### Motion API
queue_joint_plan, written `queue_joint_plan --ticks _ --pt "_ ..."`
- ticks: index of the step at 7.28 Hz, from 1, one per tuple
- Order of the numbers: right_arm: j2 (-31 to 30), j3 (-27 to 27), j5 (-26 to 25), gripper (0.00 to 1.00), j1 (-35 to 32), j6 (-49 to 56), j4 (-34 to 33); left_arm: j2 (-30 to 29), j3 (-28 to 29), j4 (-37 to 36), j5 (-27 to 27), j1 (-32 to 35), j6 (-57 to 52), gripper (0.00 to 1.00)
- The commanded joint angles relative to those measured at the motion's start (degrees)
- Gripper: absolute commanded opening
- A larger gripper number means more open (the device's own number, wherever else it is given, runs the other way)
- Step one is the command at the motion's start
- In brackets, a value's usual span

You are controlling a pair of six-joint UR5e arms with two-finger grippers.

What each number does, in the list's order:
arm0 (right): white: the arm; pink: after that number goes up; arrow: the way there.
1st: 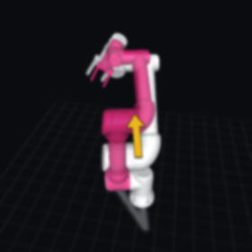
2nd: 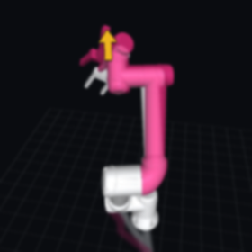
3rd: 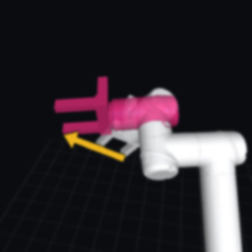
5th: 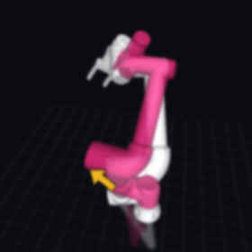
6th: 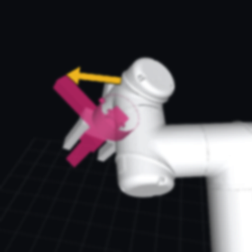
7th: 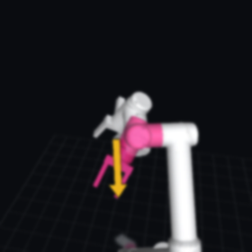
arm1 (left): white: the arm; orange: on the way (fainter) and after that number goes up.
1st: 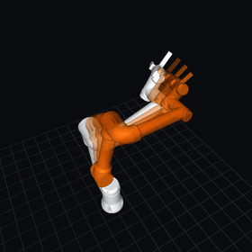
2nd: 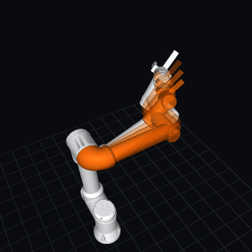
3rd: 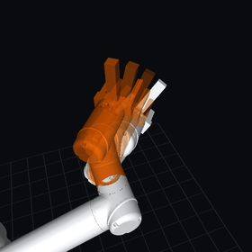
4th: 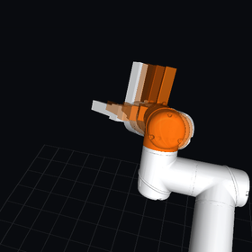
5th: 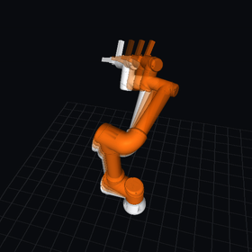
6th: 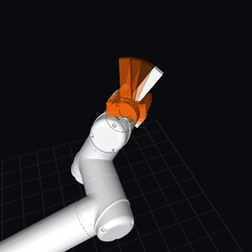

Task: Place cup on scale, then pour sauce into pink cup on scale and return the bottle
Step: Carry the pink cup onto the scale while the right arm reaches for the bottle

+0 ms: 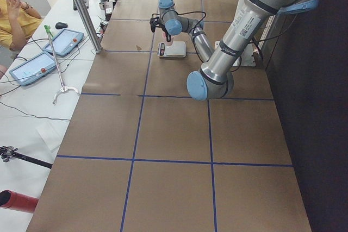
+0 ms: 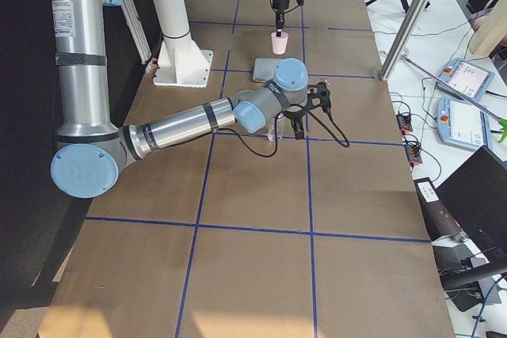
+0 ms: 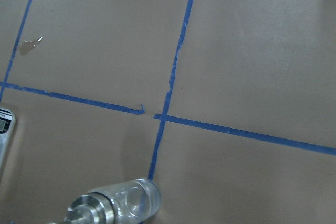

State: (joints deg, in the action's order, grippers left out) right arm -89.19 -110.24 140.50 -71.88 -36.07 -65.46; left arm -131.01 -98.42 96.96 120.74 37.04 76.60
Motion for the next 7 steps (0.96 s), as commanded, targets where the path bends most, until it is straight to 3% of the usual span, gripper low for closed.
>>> queue_joint_plan --ticks 1,2,4,5,7 --pt "-0.63 -6.71 -5.58 1.0 8.57 -16.7 4.9 -2.83 2.87 -0.01 -3.03 -1.88 2.05 0.0" --pt "-4.03 -10.65 -6.98 1.0 10.69 -17.36 4.99 -3.98 4.53 -0.01 -4.88 -3.45 4.42 0.0" --pt "-10.8 -17.18 -18.79 1.0 22.33 -19.03 4.9 -4.69 6.04 -0.1 -4.9 -3.47 5.05 0.0" --pt "-11.52 -17.37 -26.61 1.0 28.66 -20.43 4.9 -4.52 6.04 -0.19 -4.99 -3.47 5.66 0.0" --pt "-12.66 -17.11 -30.46 1.0 32.93 -25.26 4.81 -4.52 6.3 -0.63 -4.99 -3.47 6.98 0.0"
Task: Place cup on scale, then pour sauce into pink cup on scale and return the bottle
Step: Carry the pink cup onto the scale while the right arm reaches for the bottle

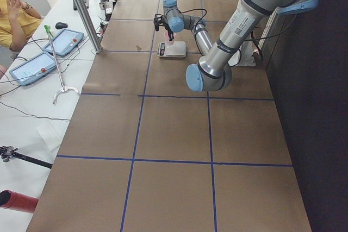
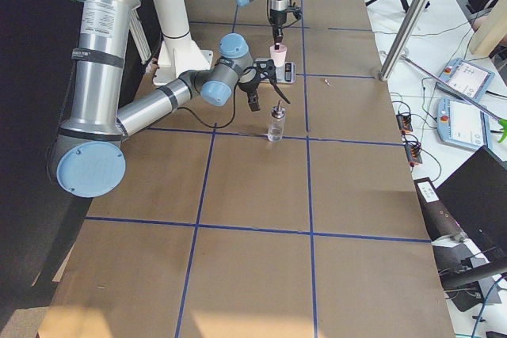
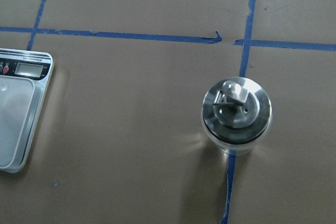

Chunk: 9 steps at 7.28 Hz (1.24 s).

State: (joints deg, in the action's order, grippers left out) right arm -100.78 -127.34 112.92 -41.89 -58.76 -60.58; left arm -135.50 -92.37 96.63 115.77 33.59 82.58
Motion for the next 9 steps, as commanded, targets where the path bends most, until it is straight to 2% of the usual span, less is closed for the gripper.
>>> queue_joint_plan --ticks 1,2,6,7,8,9 --pt "-1.08 0.69 -3.14 1.0 3.39 -2.77 -0.5 0.23 0.79 -1.96 -0.11 -0.01 1.35 0.0" --pt "-0.47 2.69 -3.67 1.0 3.65 -2.77 -0.51 0.24 1.05 -2.15 0.06 -0.01 1.44 0.0" --pt "0.32 4.81 -4.46 1.0 4.53 -2.86 -0.42 0.06 0.88 -2.24 0.42 -1.59 1.53 0.01" --pt "0.76 5.26 -4.46 1.0 4.53 -2.86 -0.42 0.06 1.05 -2.24 0.16 -1.94 1.53 0.15" --pt "1.02 5.26 -4.37 1.0 4.53 -2.86 -0.42 -0.03 0.79 -2.24 0.07 -1.95 1.44 0.35" --pt "1.11 5.87 -4.46 1.0 4.53 -2.86 -0.42 0.41 0.27 -2.06 -0.02 -1.95 1.27 0.68"
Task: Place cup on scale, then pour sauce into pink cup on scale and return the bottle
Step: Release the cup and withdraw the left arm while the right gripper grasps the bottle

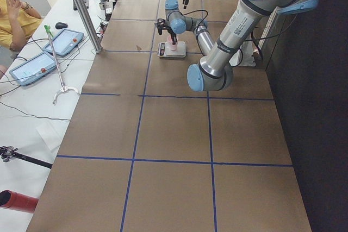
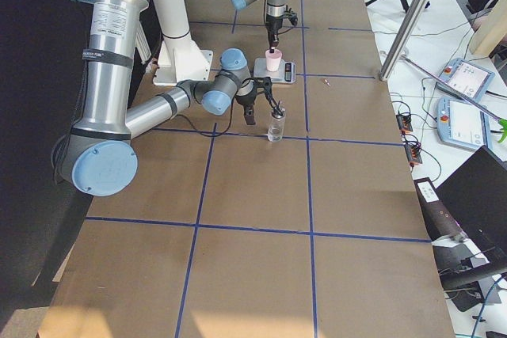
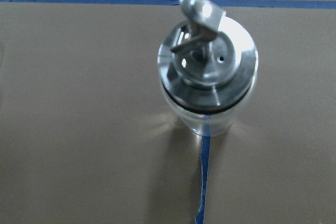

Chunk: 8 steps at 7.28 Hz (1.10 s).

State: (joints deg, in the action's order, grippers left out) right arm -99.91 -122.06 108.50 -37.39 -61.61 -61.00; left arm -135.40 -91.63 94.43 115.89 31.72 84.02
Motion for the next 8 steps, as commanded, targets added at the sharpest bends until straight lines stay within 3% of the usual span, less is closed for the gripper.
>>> queue_joint_plan --ticks 1,5,6,8 --pt "1.2 1.55 -0.57 1.0 0.12 0.0 0.01 0.31 -2.39 0.14 -0.14 0.01 -0.17 0.86" --pt "2.7 5.51 -7.57 1.0 1.78 -0.18 0.09 2.31 -9.25 0.05 -0.05 8.68 -1.39 0.88" --pt "2.79 5.6 -9.43 1.0 2.22 -0.18 0.27 5.9 -12.75 -0.12 0.12 10.8 -8.27 0.88" --pt "3.32 5.86 -15.22 1.0 4.41 -4.97 0.44 10.57 -14.19 -0.12 0.04 17.55 -17.16 0.88"
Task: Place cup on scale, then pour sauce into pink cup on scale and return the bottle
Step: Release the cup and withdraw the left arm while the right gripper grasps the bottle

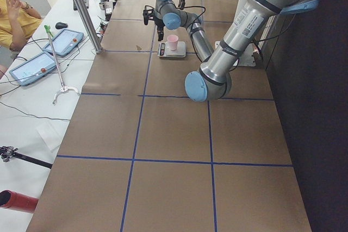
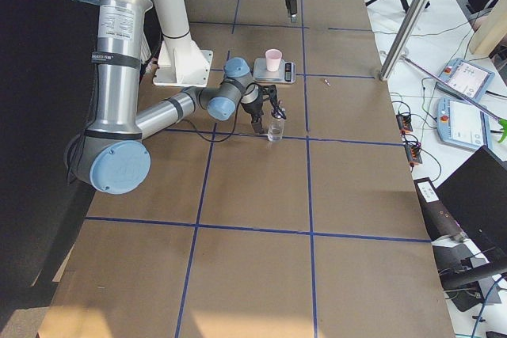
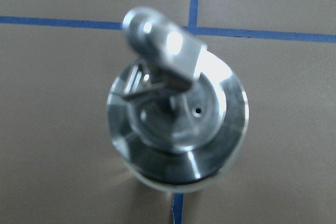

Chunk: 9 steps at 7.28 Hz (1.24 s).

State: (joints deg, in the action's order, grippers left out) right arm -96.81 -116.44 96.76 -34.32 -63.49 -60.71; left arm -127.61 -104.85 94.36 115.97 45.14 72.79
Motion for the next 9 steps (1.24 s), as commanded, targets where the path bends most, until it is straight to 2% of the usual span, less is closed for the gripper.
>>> queue_joint_plan --ticks 1,2,5,7,9 --pt "0.22 0.25 -5.95 1.0 2.49 -3.31 0.24 5.41 -1.76 -0.23 -0.04 6.69 -13.82 0.88" --pt "0.13 0.33 -8.93 1.0 3.37 -3.57 0.24 11.18 -3.68 -0.32 -0.21 8.02 -23.64 0.88" --pt "0.04 0.25 -15.45 1.0 5.05 -5.42 0.59 21.41 -5.1 0.99 0.4 12.67 -46.87 0.92" --pt "-1.09 0.42 -19.31 1.0 6.27 -5.86 6.63 22.66 -4.4 2.4 0.4 15.67 -50.11 0.92" --pt "-1.71 1.55 -25.55 1.0 8.9 -6.12 7.01 22.66 -4.4 2.32 -0.04 16.2 -50.2 0.92"
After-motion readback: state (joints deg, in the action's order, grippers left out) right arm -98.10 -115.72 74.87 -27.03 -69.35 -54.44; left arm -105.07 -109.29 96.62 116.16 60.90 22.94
